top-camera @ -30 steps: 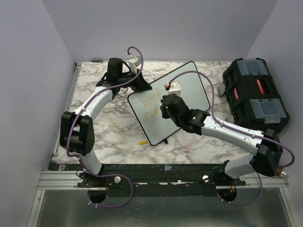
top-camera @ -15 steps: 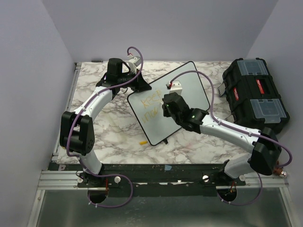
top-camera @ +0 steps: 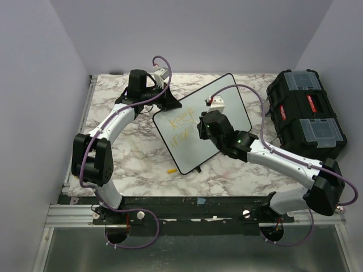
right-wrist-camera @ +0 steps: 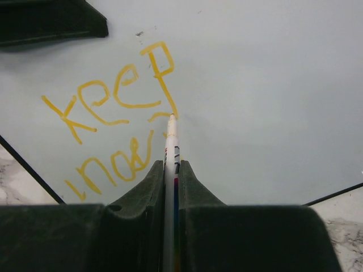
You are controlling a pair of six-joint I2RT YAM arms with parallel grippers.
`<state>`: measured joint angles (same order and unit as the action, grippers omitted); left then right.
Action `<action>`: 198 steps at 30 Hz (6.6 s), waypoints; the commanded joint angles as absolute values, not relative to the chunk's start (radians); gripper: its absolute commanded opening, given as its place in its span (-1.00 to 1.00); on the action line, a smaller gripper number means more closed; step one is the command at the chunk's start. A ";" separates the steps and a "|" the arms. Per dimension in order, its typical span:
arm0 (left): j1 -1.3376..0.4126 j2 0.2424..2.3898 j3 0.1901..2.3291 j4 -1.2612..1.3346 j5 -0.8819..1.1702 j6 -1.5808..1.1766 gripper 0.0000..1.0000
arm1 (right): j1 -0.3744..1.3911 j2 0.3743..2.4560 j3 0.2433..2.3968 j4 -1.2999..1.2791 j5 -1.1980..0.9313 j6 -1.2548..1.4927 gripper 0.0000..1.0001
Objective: Write a sentence on the whiteboard
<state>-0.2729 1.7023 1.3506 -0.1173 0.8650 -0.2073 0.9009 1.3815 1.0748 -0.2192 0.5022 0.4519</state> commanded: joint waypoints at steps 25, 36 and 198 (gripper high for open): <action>-0.310 1.705 1.313 -0.175 0.907 -0.091 -1.00 | 0.845 1.419 0.994 -0.169 0.376 0.482 -0.99; -0.310 1.706 1.313 -0.174 0.910 -0.092 -1.00 | 0.845 1.374 0.929 -0.187 0.368 0.505 -0.99; -0.310 1.713 1.322 -0.177 0.916 -0.088 -1.00 | 0.727 1.420 1.048 -0.202 0.365 0.441 -0.99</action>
<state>-0.2699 1.7031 1.3441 -0.1226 0.8589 -0.1982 0.7311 1.4158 1.0744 -0.2028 0.3920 0.4438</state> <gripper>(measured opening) 0.144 0.125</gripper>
